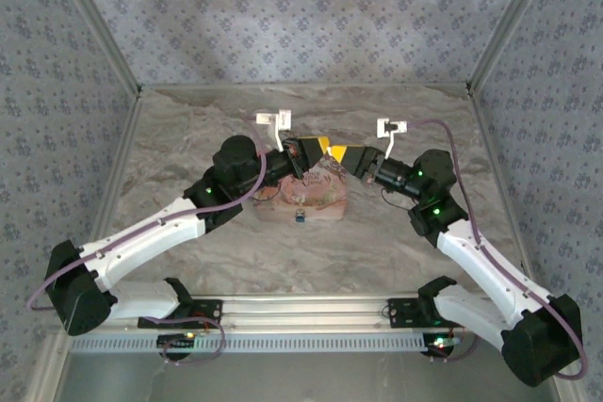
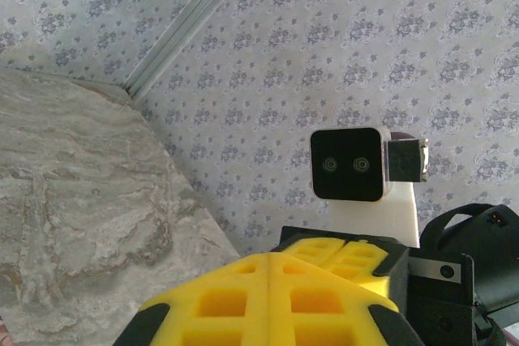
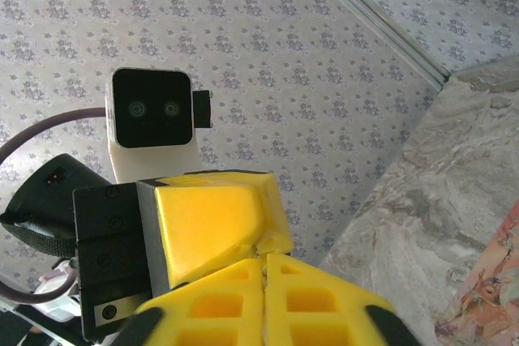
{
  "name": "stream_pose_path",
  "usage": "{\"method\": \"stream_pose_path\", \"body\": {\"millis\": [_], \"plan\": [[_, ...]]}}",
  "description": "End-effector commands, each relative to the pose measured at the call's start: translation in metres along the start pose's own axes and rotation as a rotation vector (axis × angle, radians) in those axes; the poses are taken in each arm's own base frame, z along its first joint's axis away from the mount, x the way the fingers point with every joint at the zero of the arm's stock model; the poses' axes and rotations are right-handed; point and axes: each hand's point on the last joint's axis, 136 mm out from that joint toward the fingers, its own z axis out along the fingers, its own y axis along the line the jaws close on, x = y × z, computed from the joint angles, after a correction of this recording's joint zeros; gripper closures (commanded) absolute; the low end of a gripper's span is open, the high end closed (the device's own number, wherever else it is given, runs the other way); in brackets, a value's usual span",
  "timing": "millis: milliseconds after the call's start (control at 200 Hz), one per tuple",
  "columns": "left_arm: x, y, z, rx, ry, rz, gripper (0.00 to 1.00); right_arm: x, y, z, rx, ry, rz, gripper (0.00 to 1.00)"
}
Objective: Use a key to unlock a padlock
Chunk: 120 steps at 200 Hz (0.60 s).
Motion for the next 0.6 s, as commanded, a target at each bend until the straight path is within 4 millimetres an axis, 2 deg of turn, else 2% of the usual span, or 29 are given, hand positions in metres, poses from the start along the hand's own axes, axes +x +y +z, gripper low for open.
{"method": "stream_pose_path", "body": {"millis": [0, 80, 265, 375, 475, 595], "plan": [[-0.01, -0.009, -0.002, 0.022, -0.033, -0.003, 1.0, -0.015, 0.024, -0.005, -0.051, -0.043, -0.046, 0.7], [-0.013, -0.009, -0.002, 0.031, -0.049, -0.021, 1.0, -0.015, 0.024, -0.006, -0.058, -0.061, -0.036, 0.64], [-0.016, -0.01, -0.003, 0.043, -0.066, -0.035, 1.0, -0.007, 0.02, -0.002, -0.062, -0.044, -0.021, 0.62], [-0.017, -0.012, -0.003, 0.056, -0.073, -0.045, 1.0, -0.004, 0.016, 0.0, -0.05, -0.04, -0.021, 0.52], [-0.017, -0.012, -0.003, 0.061, -0.074, -0.051, 1.0, -0.004, 0.016, 0.002, -0.056, -0.035, -0.021, 0.52], [-0.019, -0.012, -0.004, 0.062, -0.086, -0.057, 1.0, -0.003, 0.019, 0.003, -0.065, -0.032, -0.022, 0.59]]}}
